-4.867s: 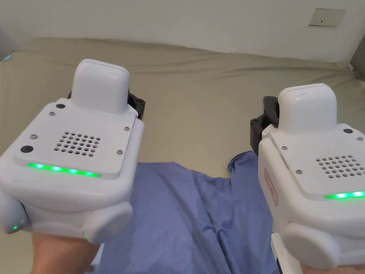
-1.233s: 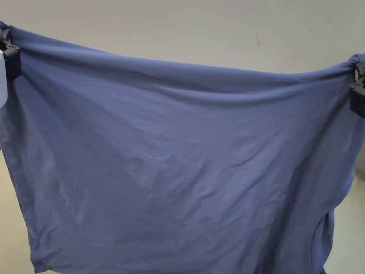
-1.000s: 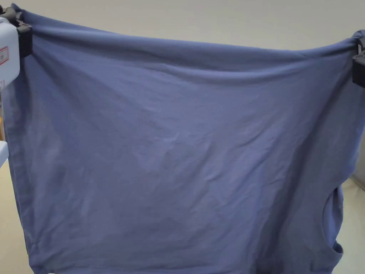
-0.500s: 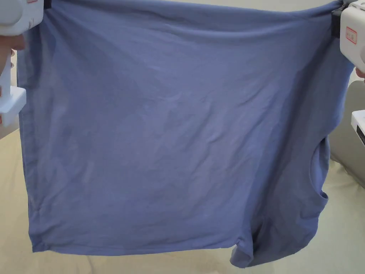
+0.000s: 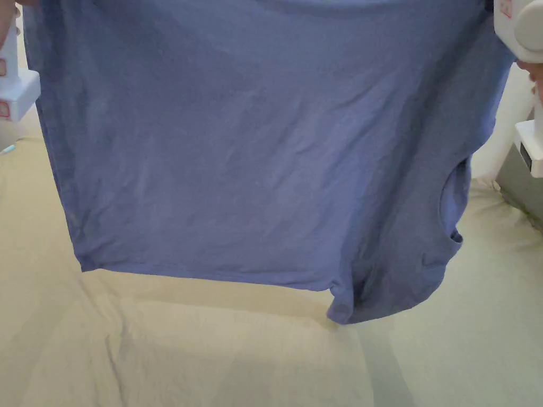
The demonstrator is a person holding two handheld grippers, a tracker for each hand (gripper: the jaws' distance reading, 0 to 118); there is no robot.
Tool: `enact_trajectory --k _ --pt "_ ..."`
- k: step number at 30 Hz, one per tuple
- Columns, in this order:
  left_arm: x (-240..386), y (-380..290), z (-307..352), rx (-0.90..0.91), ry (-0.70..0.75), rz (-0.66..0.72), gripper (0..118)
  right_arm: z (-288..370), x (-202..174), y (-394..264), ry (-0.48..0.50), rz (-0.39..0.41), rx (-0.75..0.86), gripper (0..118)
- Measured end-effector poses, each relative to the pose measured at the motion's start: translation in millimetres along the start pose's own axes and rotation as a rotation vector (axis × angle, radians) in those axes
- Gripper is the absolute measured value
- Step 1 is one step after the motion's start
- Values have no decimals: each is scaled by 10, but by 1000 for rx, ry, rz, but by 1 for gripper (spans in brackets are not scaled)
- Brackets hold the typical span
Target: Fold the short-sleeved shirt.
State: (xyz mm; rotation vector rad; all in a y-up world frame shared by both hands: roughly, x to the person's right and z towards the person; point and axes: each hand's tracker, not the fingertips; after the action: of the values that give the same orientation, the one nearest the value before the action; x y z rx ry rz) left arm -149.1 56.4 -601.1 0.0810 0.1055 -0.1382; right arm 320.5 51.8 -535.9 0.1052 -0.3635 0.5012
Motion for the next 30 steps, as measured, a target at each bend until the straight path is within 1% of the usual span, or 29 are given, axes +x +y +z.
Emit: enact_trajectory --k 3,5,8,11,13,15,16,17,19,20,21,22,23,26,27,30 --pt "102 -201 -132 -10 2 -9 0 -117 -172 -247 2 -9 -23 3" --pt "175 -362 -223 -28 -11 -18 0 -202 -314 -440 -39 -22 -91 3" --pt "314 -693 -318 -68 -15 -83 0 -247 -494 -772 11 -51 -137 3" --pt "350 -1114 -315 -117 -34 -70 0 -214 -696 -1173 59 -14 -203 3" --pt "369 -1451 -251 -167 -47 -65 0 -101 -823 -1466 108 14 -243 3" --pt "405 -1733 -76 -222 -29 -79 0 12 -913 -1722 175 11 -296 3" --pt "422 -1890 27 -239 -37 -64 0 109 -939 -1851 196 -26 -325 3" --pt "426 -2032 114 -281 -70 -73 0 193 -958 -1958 214 -62 -349 3" --pt "401 -2389 287 -320 -74 -97 0 449 -983 -2199 250 -121 -410 3" --pt "377 -2524 396 -330 -81 -113 0 584 -995 -2308 266 -125 -428 3" --pt "366 -2650 538 -327 -72 -121 0 737 -1014 -2421 277 -108 -453 3" --pt "345 -2783 701 -361 -86 -141 0 901 -1033 -2537 294 -97 -467 3" --pt "333 -2879 913 -369 -80 -139 0 1076 -1047 -2643 317 -68 -487 3" --pt "280 -3217 1389 -458 -99 -158 0 1623 -1081 -2845 365 -58 -552 3" --pt "263 -3316 1579 -491 -125 -177 0 1816 -1089 -2926 379 -59 -575 3" --pt "192 -3602 2099 -568 -151 -226 0 2415 -1132 -3094 431 -33 -651 3"
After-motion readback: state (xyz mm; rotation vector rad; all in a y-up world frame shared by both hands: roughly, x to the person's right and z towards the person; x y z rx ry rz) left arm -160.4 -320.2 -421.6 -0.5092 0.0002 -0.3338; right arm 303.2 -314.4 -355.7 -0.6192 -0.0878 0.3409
